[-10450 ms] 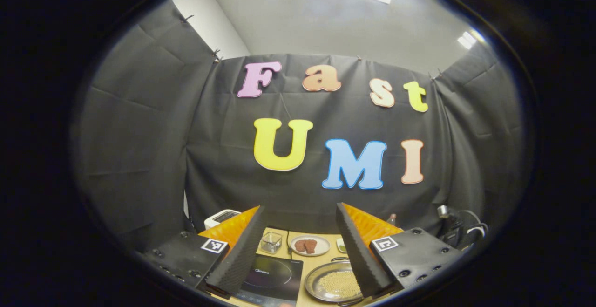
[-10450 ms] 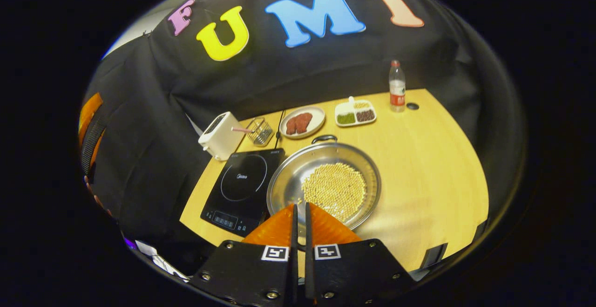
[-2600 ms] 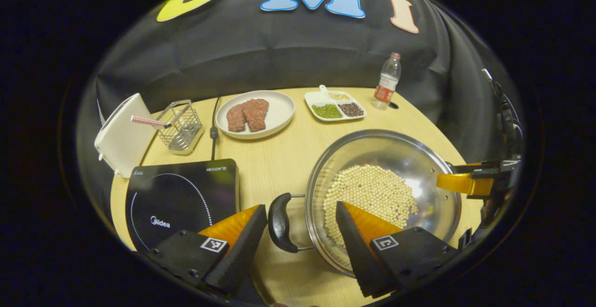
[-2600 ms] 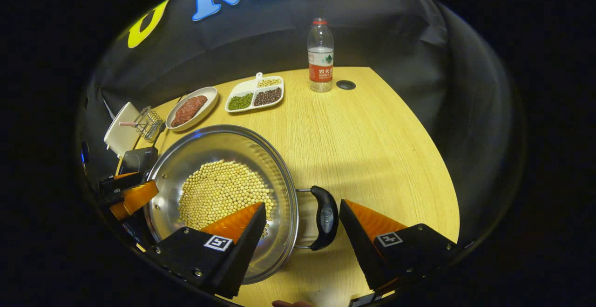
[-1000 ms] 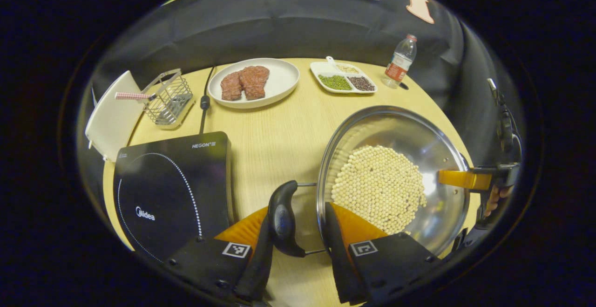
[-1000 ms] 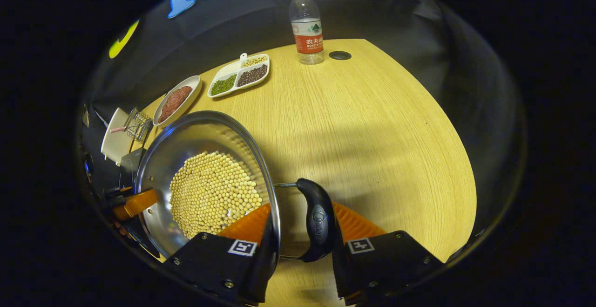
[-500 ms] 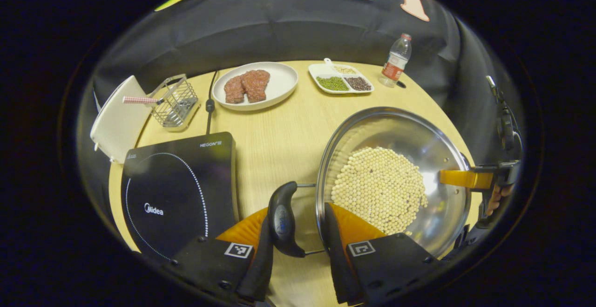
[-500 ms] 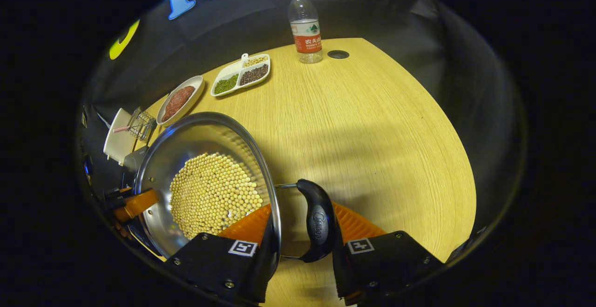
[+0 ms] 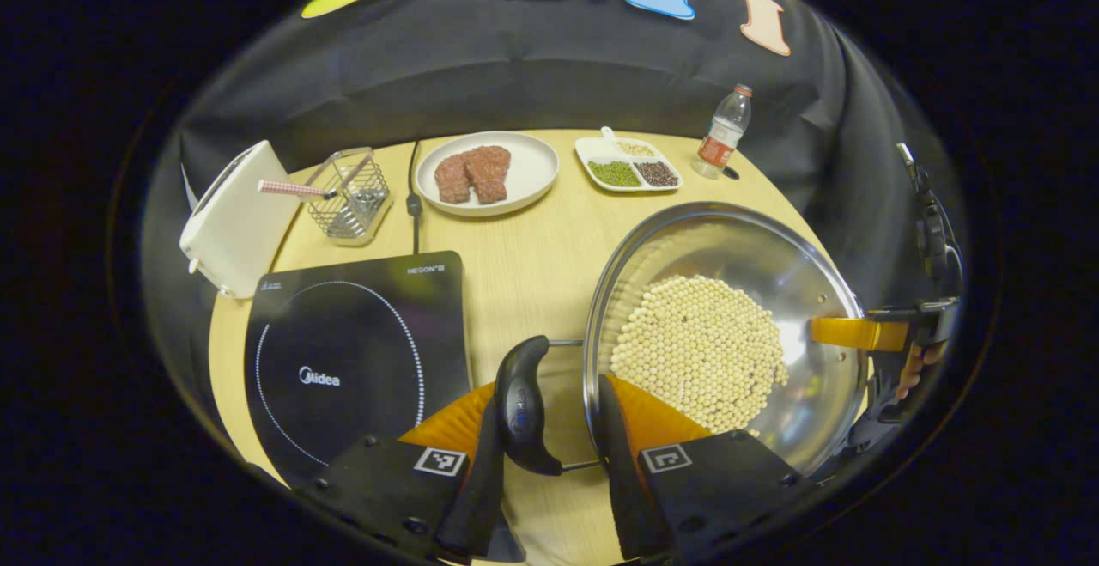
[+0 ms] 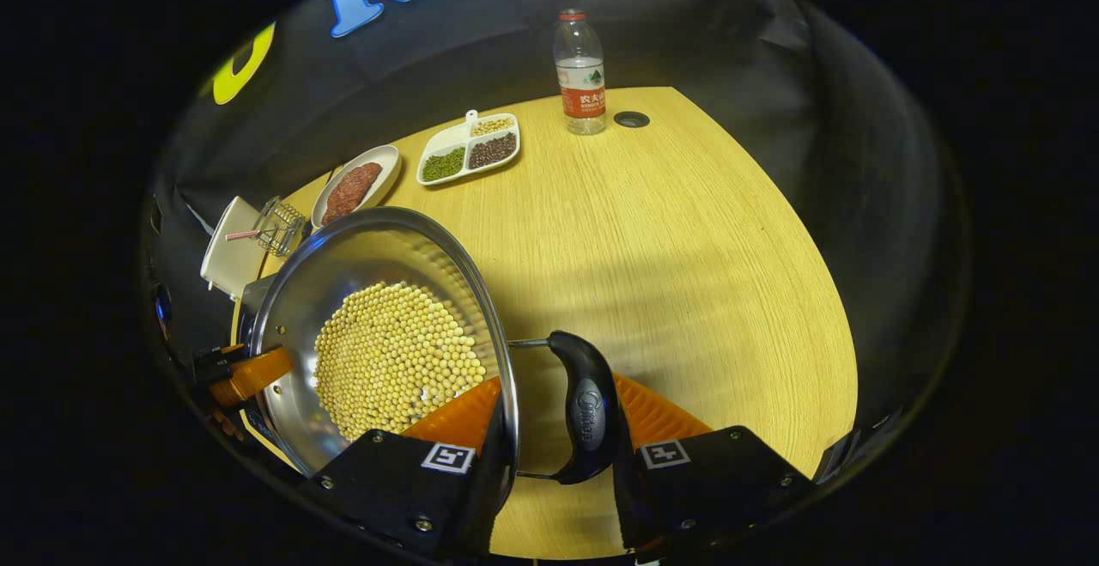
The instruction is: First push the handle of the pot to place it horizontally, then grasp the pot with both hands and set it on the induction cooktop.
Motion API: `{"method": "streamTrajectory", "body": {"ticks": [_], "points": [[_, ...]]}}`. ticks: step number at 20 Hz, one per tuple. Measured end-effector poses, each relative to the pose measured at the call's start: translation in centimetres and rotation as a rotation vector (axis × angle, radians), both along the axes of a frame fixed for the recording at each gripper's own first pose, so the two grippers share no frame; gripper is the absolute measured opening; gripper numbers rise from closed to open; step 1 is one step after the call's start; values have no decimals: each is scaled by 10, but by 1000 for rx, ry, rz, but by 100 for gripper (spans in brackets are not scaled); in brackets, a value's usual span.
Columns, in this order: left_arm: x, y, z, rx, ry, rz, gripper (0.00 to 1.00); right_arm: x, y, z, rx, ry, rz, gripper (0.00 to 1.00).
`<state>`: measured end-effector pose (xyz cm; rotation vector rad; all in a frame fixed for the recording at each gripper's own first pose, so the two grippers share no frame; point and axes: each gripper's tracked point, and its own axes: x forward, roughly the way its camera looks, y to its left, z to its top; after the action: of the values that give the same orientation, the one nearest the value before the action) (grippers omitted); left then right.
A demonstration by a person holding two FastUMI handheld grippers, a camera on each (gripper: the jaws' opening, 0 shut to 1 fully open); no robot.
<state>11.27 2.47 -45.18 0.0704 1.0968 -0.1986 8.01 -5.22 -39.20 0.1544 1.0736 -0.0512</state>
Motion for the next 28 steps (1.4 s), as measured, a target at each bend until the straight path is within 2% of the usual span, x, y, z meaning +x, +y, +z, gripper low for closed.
{"method": "streamTrajectory", "body": {"ticks": [1, 3, 4, 5, 6, 10, 11, 13, 14, 16, 17, 19, 21, 22, 28], "points": [[1, 5, 6, 1, -5, 0, 57, -2, 5, 5, 2, -1, 0, 55], [-1, 17, 15, 3, -6, -1, 60, -5, 17, 10, 8, -1, -4, 55], [-4, 23, 19, 3, -2, -2, 57, -8, 23, 12, 8, 1, -1, 55], [-5, 30, 22, 2, -2, -3, 60, -9, 30, 15, 7, 2, 3, 55], [-7, 36, 25, 2, -3, -2, 57, -12, 36, 16, 8, 2, 7, 55], [-12, 66, 34, -6, -12, 11, 57, -15, 64, 23, 0, -7, 21, 55], [-14, 73, 36, -10, -11, 14, 60, -15, 70, 25, -5, -11, 23, 55], [-15, 87, 40, -13, -12, 13, 60, -18, 84, 30, -10, -11, 27, 55], [-15, 93, 45, -15, -19, 13, 57, -19, 91, 33, -10, -15, 28, 55], [-15, 105, 53, -15, -28, 10, 60, -21, 103, 38, -9, -21, 27, 55], [-15, 111, 55, -16, -28, 8, 57, -22, 109, 40, -10, -22, 28, 55], [-15, 124, 59, -18, -25, 17, 60, -22, 121, 44, -10, -26, 34, 55], [-17, 139, 63, -11, -21, 25, 63, -23, 135, 43, -1, -26, 37, 55], [-17, 147, 63, -3, -21, 23, 57, -25, 143, 42, 7, -19, 38, 55], [-25, 189, 59, 5, -3, 56, 60, -24, 182, 35, 14, -1, 68, 55]]}}
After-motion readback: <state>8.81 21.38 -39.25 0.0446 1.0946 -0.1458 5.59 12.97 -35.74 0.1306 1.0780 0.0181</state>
